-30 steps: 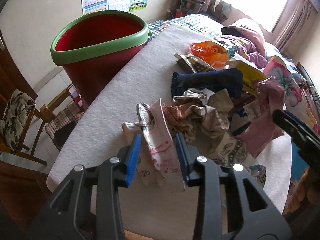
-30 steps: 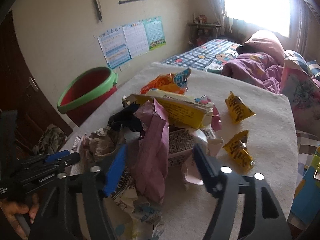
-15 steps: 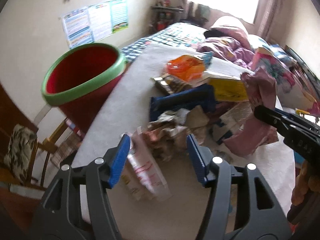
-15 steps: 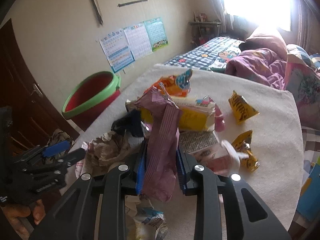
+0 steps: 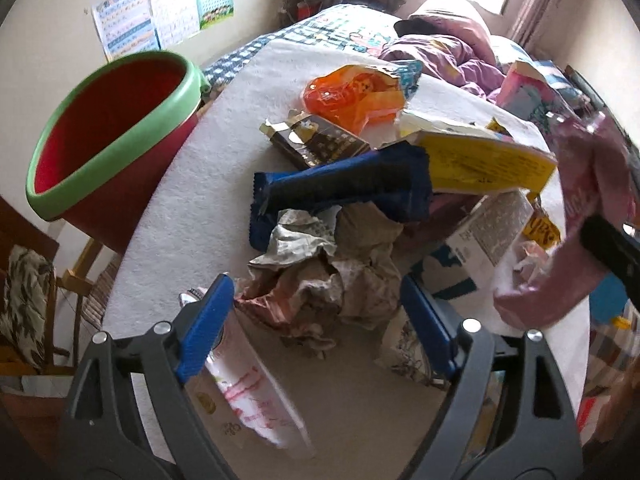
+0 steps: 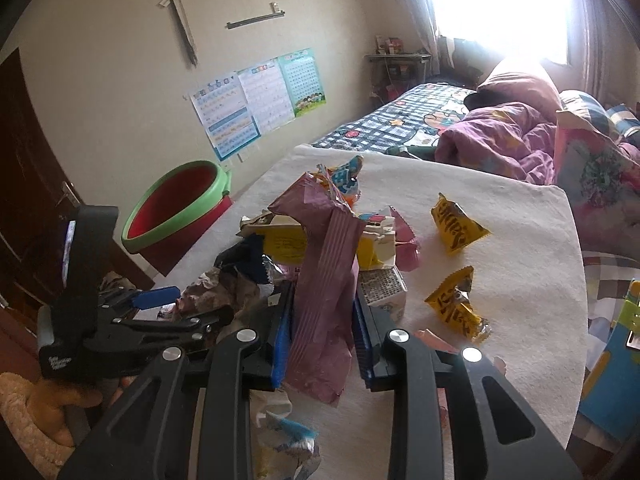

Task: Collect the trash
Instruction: 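Lift the crumpled paper with the left gripper and carry it over the red bin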

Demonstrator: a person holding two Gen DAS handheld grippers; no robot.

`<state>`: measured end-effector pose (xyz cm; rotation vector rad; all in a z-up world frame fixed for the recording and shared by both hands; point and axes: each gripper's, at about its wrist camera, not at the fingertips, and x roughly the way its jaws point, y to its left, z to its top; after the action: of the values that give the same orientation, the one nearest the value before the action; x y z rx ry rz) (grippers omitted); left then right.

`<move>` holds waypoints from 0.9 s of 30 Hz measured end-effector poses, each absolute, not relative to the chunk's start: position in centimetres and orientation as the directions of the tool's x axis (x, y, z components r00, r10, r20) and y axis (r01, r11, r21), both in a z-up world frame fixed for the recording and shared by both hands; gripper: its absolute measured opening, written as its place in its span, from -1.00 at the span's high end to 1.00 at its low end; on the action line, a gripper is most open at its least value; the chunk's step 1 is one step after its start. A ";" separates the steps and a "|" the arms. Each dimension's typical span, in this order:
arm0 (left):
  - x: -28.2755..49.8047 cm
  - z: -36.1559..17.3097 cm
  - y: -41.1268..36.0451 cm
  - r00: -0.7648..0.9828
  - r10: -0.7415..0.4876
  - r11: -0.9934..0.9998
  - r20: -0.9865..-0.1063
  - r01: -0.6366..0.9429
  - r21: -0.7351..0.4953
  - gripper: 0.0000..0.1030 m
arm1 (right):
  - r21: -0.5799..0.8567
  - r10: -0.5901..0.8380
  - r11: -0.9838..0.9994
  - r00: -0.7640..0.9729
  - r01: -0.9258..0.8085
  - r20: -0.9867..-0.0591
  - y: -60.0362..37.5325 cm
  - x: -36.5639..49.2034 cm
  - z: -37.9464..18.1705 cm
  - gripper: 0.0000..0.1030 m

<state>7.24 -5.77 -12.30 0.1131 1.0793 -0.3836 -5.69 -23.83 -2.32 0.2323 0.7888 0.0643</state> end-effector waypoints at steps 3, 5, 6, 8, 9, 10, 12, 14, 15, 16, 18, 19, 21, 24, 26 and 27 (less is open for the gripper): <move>7.6 -12.5 -5.3 0.390 -0.274 0.931 -0.879 0.338 -0.140 -0.57 | 0.227 0.139 0.974 0.716 0.028 -0.684 -23.9 -5.8 -1.9 0.48; 7.5 -12.3 -5.5 0.387 -0.282 0.928 -0.878 0.342 -0.147 -0.38 | 0.230 0.137 0.973 0.724 0.031 -0.676 -23.9 -5.8 -1.6 0.48; 7.4 -12.1 -5.5 0.388 -0.284 0.927 -0.877 0.345 -0.147 -0.24 | 0.232 0.136 0.972 0.727 0.033 -0.673 -24.0 -6.1 -1.6 0.48; 7.1 -11.6 -5.5 0.398 -0.285 0.927 -0.872 0.345 -0.145 -0.06 | 0.235 0.134 0.971 0.732 0.036 -0.667 -24.2 -6.3 -1.5 0.48; 7.1 -11.5 -5.4 0.399 -0.289 0.927 -0.870 0.345 -0.150 0.04 | 0.236 0.134 0.971 0.734 0.037 -0.666 -24.1 -6.4 -1.3 0.48; 7.1 -11.3 -5.2 0.397 -0.298 0.926 -0.868 0.341 -0.162 0.07 | 0.238 0.134 0.971 0.736 0.038 -0.664 -24.1 -6.4 -1.3 0.48; 7.0 -11.1 -5.0 0.401 -0.307 0.927 -0.863 0.333 -0.174 0.12 | 0.239 0.133 0.970 0.740 0.038 -0.659 -24.0 -6.5 -1.1 0.48; 6.9 -10.7 -4.5 0.408 -0.314 0.929 -0.857 0.320 -0.187 0.18 | 0.240 0.134 0.970 0.745 0.037 -0.654 -24.0 -6.6 -0.9 0.48; 6.8 -10.5 -4.4 0.414 -0.316 0.929 -0.853 0.316 -0.191 0.26 | 0.241 0.134 0.970 0.746 0.037 -0.652 -24.0 -6.6 -0.8 0.48; 6.7 -10.1 -4.1 0.426 -0.317 0.931 -0.847 0.310 -0.192 0.77 | 0.242 0.134 0.970 0.749 0.036 -0.649 -24.0 -6.6 -0.7 0.48; 6.8 -9.4 -3.6 0.435 -0.340 0.927 -0.834 0.303 -0.220 0.88 | 0.243 0.134 0.969 0.754 0.035 -0.643 -24.1 -6.6 -0.5 0.48; 6.7 -9.0 -3.4 0.448 -0.344 0.928 -0.825 0.298 -0.225 0.88 | 0.244 0.135 0.969 0.756 0.033 -0.641 -24.0 -6.6 -0.4 0.48; 6.6 -8.3 -3.1 0.468 -0.346 0.928 -0.813 0.299 -0.223 0.88 | 0.246 0.138 0.969 0.759 0.029 -0.637 -24.0 -6.6 -0.3 0.48; 6.5 -7.6 -3.0 0.489 -0.341 0.930 -0.803 0.302 -0.211 0.88 | 0.246 0.140 0.969 0.762 0.026 -0.632 -23.8 -6.8 -0.2 0.48; 6.3 -7.1 -2.9 0.506 -0.330 0.933 -0.797 0.305 -0.193 0.75 | 0.248 0.139 0.968 0.764 0.029 -0.630 -23.7 -6.9 -0.1 0.48; 6.2 -7.0 -2.8 0.509 -0.331 0.932 -0.795 0.308 -0.190 0.41 | 0.246 0.136 0.969 0.765 0.030 -0.629 -23.7 -6.8 -0.1 0.48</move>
<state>6.18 -2.76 -7.00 -0.0250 0.9628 -0.3849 -6.84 -23.74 -0.06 0.2484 0.6992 0.0582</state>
